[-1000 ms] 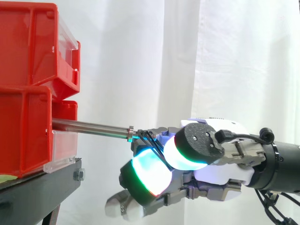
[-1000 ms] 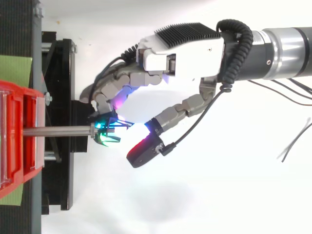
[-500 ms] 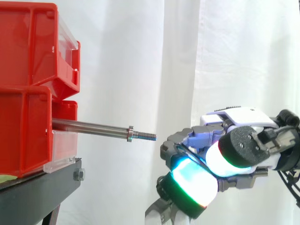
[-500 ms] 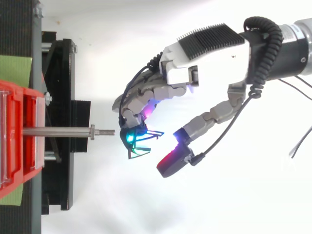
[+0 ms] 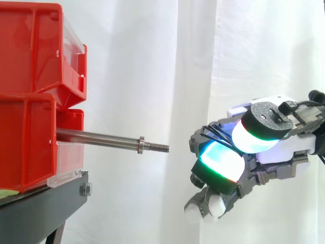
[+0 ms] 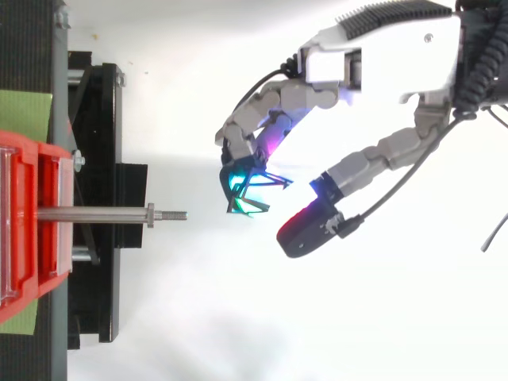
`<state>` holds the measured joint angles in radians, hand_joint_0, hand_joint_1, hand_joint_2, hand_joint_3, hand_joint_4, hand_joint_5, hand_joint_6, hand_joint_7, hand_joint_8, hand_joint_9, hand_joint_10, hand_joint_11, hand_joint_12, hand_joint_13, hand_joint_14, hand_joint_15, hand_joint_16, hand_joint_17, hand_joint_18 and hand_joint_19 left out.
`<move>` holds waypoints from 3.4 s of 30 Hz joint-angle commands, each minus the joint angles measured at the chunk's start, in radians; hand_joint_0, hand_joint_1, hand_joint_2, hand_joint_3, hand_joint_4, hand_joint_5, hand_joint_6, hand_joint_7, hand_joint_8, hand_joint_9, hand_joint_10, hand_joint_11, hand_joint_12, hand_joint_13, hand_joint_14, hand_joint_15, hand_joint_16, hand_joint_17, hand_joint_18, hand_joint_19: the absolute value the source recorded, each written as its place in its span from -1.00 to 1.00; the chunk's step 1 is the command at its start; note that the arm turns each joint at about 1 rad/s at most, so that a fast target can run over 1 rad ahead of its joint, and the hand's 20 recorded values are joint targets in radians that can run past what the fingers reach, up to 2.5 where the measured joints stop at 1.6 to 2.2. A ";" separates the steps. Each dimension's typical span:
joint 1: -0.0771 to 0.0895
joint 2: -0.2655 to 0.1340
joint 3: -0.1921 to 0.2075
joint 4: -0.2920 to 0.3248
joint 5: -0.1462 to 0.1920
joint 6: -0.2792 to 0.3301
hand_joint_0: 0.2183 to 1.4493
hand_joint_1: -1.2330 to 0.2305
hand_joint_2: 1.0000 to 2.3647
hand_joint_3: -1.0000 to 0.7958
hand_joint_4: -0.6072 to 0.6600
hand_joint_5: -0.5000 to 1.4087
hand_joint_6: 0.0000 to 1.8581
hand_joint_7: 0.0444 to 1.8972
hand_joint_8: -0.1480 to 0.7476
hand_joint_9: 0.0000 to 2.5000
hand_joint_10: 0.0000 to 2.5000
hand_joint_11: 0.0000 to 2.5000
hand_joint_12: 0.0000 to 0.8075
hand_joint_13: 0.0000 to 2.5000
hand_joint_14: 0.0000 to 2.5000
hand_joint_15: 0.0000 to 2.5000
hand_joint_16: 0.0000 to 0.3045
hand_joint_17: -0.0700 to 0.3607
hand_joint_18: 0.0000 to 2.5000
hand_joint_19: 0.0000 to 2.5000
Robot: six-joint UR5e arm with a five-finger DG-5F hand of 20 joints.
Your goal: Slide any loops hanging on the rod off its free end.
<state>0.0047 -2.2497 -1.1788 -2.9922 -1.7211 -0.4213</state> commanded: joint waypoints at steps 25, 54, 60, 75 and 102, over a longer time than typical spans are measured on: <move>0.000 0.001 0.001 -0.071 0.055 0.239 -0.34 -0.41 -1.00 -0.44 0.02 -0.69 -0.10 0.31 -0.16 -0.48 -1.00 -0.86 -0.40 -0.56 -1.00 -1.00 -0.75 -0.28 -0.62 -0.93; 0.000 0.001 -0.001 -0.080 0.074 0.297 -0.42 -0.12 -1.00 -0.44 0.14 -0.66 -0.11 0.35 -0.11 -0.43 -1.00 -0.86 -0.41 -0.54 -1.00 -1.00 -0.75 -0.28 -0.59 -0.92; 0.000 0.001 0.001 -0.083 0.074 0.297 -0.40 -0.28 -0.98 -0.29 0.07 -0.68 -0.09 0.37 -0.12 -0.45 -1.00 -0.87 -0.41 -0.55 -1.00 -1.00 -0.75 -0.28 -0.61 -0.91; 0.000 0.001 -0.001 -0.088 0.074 0.299 -0.32 -0.47 -1.00 -0.44 0.10 -0.70 -0.11 0.30 -0.19 -0.51 -1.00 -0.88 -0.41 -0.58 -1.00 -1.00 -0.75 -0.29 -0.65 -0.95; -0.003 0.001 0.001 -0.111 0.074 0.345 -0.65 -0.45 -1.00 -0.44 0.22 -0.69 -0.12 0.16 -0.10 -0.46 -1.00 -0.88 -0.32 -0.53 -1.00 -1.00 -0.70 -0.19 -0.58 -0.96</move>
<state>0.0021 -2.2488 -1.1786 -3.1021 -1.6475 -0.0767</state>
